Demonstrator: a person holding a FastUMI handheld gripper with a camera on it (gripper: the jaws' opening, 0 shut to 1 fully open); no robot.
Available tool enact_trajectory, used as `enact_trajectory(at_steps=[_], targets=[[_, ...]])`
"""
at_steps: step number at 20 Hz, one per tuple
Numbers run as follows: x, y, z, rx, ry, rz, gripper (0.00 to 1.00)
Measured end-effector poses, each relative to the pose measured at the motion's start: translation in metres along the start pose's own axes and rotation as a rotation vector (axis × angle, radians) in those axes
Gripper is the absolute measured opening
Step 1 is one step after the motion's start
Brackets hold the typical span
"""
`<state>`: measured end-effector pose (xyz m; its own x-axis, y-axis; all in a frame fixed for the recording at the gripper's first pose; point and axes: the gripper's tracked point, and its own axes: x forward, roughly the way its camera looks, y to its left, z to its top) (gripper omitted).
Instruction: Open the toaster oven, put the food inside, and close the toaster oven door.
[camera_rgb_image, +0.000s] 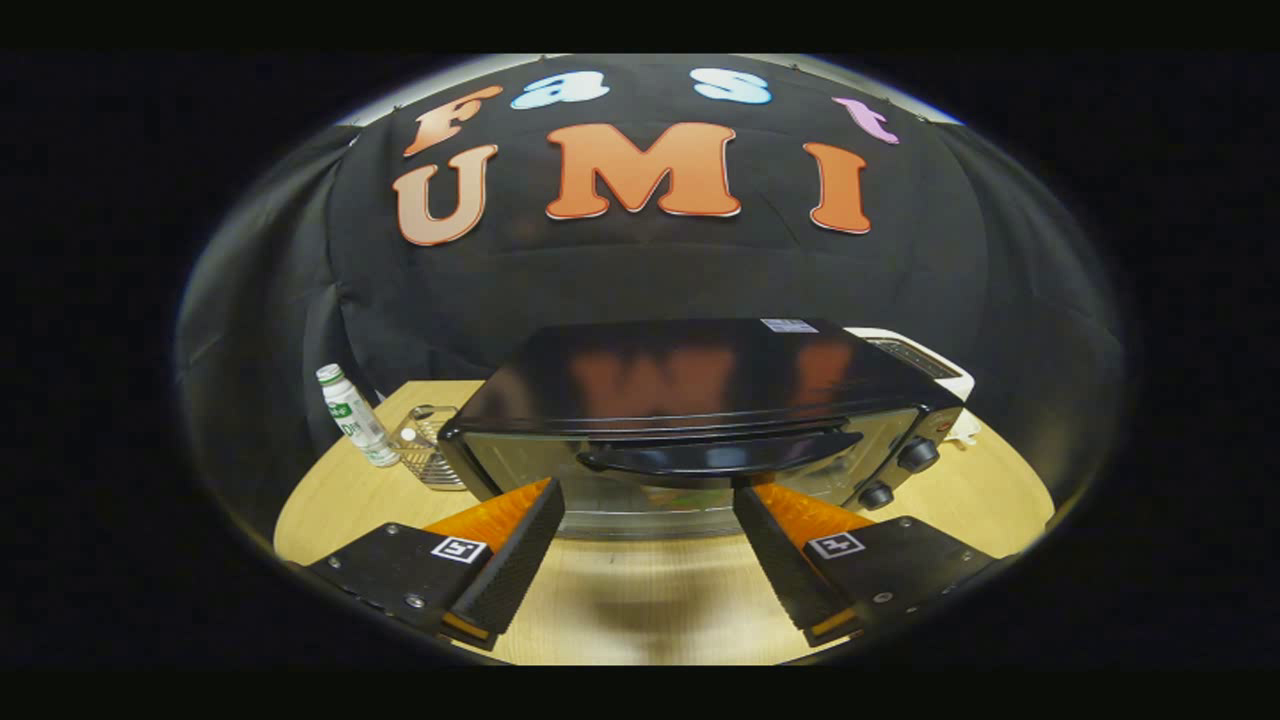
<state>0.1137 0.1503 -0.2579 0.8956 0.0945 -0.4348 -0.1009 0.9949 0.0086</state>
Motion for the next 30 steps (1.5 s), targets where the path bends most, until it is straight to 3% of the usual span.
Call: enact_trajectory(at_steps=[9,18,24,30], targets=[[-0.048,-0.045,0.050,-0.076,-0.102,-0.048,1.00],[-0.106,-0.094,0.123,-0.012,-0.221,-0.087,1.00],[-0.163,-0.116,0.170,-0.041,-0.338,-0.114,1.00],[-0.208,-0.119,0.201,-0.026,-0.405,-0.092,1.00]])
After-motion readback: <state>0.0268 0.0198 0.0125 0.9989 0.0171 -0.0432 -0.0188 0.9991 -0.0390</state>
